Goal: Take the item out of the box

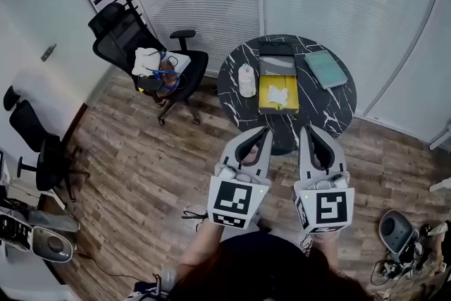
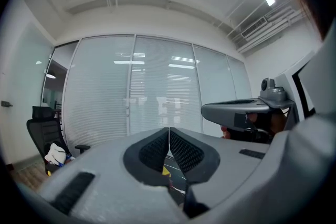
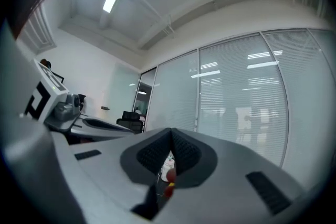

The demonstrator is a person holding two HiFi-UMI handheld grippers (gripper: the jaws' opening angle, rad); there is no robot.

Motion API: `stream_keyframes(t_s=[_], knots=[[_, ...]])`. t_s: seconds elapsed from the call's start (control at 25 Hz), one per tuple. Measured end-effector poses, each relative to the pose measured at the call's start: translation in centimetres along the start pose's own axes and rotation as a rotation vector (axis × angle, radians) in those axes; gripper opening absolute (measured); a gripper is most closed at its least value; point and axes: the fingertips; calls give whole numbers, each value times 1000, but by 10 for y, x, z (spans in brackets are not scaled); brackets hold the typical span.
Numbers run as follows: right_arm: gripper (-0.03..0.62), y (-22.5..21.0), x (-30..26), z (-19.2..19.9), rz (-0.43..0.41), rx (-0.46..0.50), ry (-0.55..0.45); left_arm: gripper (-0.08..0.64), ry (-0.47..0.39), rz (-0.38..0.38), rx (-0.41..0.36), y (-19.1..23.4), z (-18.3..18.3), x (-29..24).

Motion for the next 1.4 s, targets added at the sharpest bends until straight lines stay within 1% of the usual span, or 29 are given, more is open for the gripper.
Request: stream_keyframes(t_s=[0.12,0.2,0.32,0.52,0.68,0.84,1.16,1.4], knots=[[23,-2,-18,7,27,21,15,26,4,26,-5,13,7,-10],[23,0,-28,11,34,34,28,26,-12,52,-11,19,8,-15],[23,4,-41,13,30,7,41,26,-40,102,-14,23,7,-21],[23,6,-52,17,61,8,62,26,-72,153,34,32,8,-26],[25,2,-59,23,82,10,77,26,-86,162,64,41,10,-34],[25,-5,-67,29,92,9,91,26,-78,165,84,46,15,-45],[25,-27,-97,39,86,7,100,26,-59,163,75,52,23,-77],[25,-46,-127,48,55,26,124,26,-52,144,64,62,23,-110]])
Point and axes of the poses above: the fingertips, and each gripper's own axes: x backward along the fingers, y to its left, z out of its underside, and after that the axes turned 10 degrees about -x, right-handed
